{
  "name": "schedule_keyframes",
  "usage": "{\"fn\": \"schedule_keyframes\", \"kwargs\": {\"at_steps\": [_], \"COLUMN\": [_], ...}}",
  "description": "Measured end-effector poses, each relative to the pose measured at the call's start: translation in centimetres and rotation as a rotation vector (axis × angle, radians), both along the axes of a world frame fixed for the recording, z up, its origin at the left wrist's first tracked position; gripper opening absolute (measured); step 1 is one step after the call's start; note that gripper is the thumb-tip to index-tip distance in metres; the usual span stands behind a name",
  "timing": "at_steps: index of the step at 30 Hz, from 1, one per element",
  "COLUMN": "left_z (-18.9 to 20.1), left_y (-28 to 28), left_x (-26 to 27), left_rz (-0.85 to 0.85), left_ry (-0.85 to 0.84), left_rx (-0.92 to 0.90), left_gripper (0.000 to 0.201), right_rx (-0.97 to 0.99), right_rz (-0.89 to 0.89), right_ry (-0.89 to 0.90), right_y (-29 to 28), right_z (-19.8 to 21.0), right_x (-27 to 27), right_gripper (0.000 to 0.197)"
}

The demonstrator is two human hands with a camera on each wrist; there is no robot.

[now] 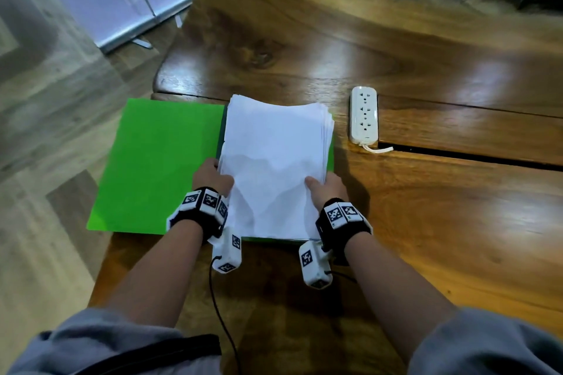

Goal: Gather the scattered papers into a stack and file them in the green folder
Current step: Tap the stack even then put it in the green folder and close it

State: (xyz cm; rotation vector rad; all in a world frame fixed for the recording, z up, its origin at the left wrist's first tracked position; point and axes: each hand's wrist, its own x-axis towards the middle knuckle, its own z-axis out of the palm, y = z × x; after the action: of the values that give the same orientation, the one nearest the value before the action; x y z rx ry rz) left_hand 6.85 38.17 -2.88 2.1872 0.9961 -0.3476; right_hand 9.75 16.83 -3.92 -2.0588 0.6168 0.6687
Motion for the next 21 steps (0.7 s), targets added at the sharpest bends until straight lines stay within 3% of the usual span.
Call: {"fn": "schedule_keyframes", "kwargs": {"at_steps": [7, 11, 15, 19, 21], "left_z": [-0.5, -0.1, 0.8, 1.8, 3.1], "left_y": [-0.5, -0.1, 0.3, 2.2, 3.3], "left_x": [-0.7, -1.4, -2.5, -4.4, -6.0], "left_rz": [-0.018, 0.025, 0.097, 0.332, 0.441], "left_ry": [-0.065, -0.129, -0.219, -0.240, -0.071], "left_rx": [0.055, -0.026, -0.108, -0.007, 0.055], "left_gripper": [0.046, 0.048, 0.047, 0.034, 0.037], "right_rx": [-0.021, 0.040, 0.134, 0.139, 0.142], "right_rz": [0.017, 0.060, 0.109, 0.179, 0.184], "right_ry": [-0.032, -0.042, -0.052, -0.081, -0.096], "right_y": [-0.1, 0.0, -0.6, -2.4, -3.4], "right_z": [0.3, 0.9, 2.0, 2.3, 2.0], "right_x": [-0.3, -0.2, -0.1, -0.4, -1.1], "right_gripper": [0.047, 0.061, 0.058, 0.058, 0.058]}}
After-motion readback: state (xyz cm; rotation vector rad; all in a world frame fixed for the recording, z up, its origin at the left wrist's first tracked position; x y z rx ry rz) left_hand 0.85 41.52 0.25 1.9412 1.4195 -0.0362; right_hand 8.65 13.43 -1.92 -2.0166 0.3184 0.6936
